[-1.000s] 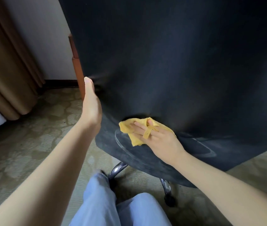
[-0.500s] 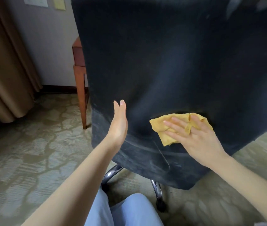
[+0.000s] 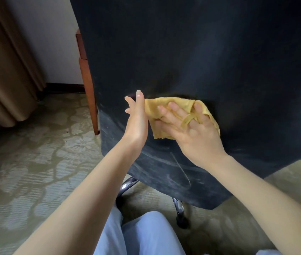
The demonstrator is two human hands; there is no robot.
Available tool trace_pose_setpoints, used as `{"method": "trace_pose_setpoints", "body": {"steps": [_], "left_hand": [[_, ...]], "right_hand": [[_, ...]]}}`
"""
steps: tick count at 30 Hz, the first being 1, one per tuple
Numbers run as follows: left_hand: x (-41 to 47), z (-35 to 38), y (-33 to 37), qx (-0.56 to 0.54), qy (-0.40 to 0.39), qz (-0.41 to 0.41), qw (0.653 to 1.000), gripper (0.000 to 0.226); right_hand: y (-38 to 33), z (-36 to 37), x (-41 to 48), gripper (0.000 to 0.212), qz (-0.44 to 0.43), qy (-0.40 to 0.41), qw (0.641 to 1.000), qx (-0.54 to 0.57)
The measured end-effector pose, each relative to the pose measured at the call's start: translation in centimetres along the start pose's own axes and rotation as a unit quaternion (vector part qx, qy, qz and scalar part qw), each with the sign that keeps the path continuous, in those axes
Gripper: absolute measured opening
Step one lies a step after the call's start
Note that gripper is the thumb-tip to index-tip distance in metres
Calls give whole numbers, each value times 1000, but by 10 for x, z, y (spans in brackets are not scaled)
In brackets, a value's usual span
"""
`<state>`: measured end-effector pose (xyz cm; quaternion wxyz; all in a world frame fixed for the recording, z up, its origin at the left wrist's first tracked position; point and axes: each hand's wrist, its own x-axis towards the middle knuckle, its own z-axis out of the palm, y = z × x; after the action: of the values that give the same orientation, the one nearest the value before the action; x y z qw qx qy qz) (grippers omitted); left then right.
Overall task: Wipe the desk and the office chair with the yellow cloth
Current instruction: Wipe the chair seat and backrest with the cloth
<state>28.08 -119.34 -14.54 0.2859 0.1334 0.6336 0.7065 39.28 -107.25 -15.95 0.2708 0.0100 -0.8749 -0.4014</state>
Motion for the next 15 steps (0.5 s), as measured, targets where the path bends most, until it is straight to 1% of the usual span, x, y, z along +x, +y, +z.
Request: {"method": "trace_pose_setpoints", "body": {"steps": [3,6,7,9,11,13,14,15], "left_hand": [[10,-4,-1,-1,5,1,1000,67],[15,-7,1,-29,7,7,1000,63],[15,-8,2,-34,10,7,999,62],[16,-13,6,-2,-3,9,1000,67],[17,-19,10,12,-11,0,1000,69],[17,-23,12,8,-13,-27,1000,65],[13,-24,12,2,-14,-32,999,63],[8,-25,11,9,-13,-30,999,62]], "right_hand": [[-21,15,-8,59,-56,-48,997,-19],[-46,26,-17,63,-88,-138,987,4],[-54,28,-20,64,-89,-149,985,7],[-69,35,-29,63,-90,-154,984,25],[-77,40,-41,66,-128,-203,970,30],[-78,41,-56,64,-155,-281,946,40],[-75,41,-64,65,-160,-300,939,41],[-70,39,-74,69,-162,-299,939,46]]}}
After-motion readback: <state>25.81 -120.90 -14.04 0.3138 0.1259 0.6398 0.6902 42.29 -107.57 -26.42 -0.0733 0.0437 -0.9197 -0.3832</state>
